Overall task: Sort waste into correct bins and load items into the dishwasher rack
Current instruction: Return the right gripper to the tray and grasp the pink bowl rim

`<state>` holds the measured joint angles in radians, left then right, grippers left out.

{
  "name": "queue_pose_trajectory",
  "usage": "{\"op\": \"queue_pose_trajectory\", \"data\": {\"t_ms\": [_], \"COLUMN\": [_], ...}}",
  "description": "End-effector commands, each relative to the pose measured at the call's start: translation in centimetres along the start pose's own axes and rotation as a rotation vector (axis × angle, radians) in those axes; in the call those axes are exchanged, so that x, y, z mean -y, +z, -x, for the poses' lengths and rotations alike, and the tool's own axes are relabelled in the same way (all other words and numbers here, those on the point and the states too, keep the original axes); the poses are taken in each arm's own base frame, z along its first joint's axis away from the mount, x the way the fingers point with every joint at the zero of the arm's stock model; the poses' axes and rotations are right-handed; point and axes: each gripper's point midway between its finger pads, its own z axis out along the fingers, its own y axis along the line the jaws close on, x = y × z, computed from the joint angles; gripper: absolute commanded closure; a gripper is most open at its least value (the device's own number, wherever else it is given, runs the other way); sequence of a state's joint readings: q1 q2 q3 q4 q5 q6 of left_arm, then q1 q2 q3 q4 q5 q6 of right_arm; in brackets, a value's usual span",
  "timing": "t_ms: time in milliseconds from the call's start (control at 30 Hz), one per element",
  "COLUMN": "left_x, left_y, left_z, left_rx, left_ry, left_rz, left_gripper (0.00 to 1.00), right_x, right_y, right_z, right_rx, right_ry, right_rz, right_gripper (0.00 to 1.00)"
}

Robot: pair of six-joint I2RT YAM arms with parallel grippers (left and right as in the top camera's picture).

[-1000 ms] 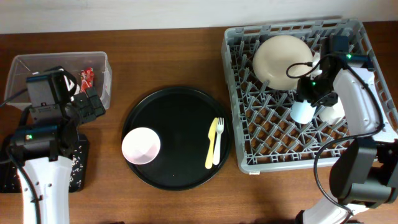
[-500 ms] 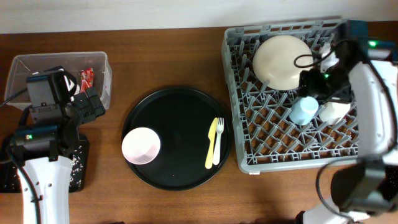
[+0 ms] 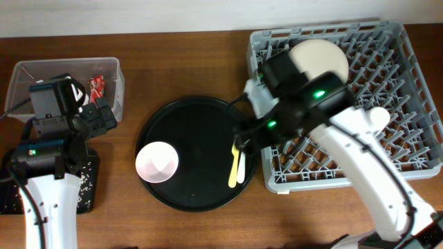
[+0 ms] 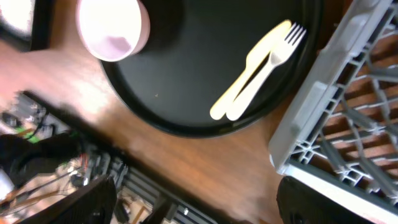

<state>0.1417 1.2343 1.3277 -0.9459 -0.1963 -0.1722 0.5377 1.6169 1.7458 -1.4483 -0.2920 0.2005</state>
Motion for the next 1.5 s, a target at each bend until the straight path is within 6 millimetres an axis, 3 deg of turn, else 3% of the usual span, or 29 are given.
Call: {"op": "queue_pose_trajectory", "data": {"t_ms": [0, 67, 100, 133, 200, 300, 500, 733, 800, 933, 1000, 1233, 1333, 1467], "left_x": [-0.3, -0.3, -0.3, -0.3, -0.3, -0.3, -0.3, -0.3, -0.3, -0.3, -0.3, -0.3, -0.3, -0.3], "left_y": [-0.5, -0.5, -0.5, -0.5, -0.5, -0.5, -0.5, -0.5, -0.5, -0.5, -0.5, -0.5, -0.5, -0.5], "left_z": [0.5, 0.5, 0.5, 0.5, 0.5, 0.5, 0.5, 0.5, 0.5, 0.5, 0.5, 0.5, 0.5, 0.5], "left_rx": [0.02, 0.02, 0.02, 0.02, 0.02, 0.02, 0.02, 0.02, 0.02, 0.02, 0.02, 0.02, 0.02, 0.02], "left_ry": [-0.003, -0.003, -0.003, -0.003, -0.003, -0.003, -0.003, -0.003, -0.003, -0.003, -0.003, -0.003, -0.003, -0.003], "left_rz": [0.009, 0.009, 0.009, 0.009, 0.009, 0.009, 0.009, 0.009, 0.009, 0.009, 0.009, 0.009, 0.009, 0.009], "left_gripper": [0.01, 0.01, 0.01, 0.01, 0.01, 0.01, 0.01, 0.01, 0.01, 0.01, 0.01, 0.01, 0.01, 0.01], "right_x": [0.4, -0.8, -1.0, -0.8, 0.5, 1.2, 0.2, 0.8, -0.5, -3.8, -4.2, -6.6, -7.9, -7.5], "right_y": [3.9, 7.3, 10.1, 11.6, 14.1, 15.7, 15.7, 15.8, 15.8, 15.2, 15.3, 20.8, 22.0, 23.7], "right_z": [-1.1, -0.7, -0.7, -0.9, -1.1, -1.0, 1.0, 0.4, 1.0, 2.8, 3.6, 5.5, 5.8, 5.6], "right_rx": [-0.011, 0.022, 0.049, 0.058, 0.089, 0.128, 0.209, 0.187, 0.203, 0.257, 0.286, 0.301, 0.325, 0.333], "right_ry": [0.108, 0.049, 0.061, 0.054, 0.082, 0.075, 0.058, 0.064, 0.051, 0.009, 0.001, -0.055, -0.09, -0.093], "right_rz": [-0.14, -0.114, -0.11, -0.104, -0.121, -0.123, -0.07, -0.1, -0.033, 0.135, 0.153, 0.245, 0.257, 0.195], "right_gripper": [0.14, 0.14, 0.15, 0.15, 0.14, 0.14, 0.12, 0.11, 0.02, 0.02, 0.02, 0.03, 0.08, 0.15]}}
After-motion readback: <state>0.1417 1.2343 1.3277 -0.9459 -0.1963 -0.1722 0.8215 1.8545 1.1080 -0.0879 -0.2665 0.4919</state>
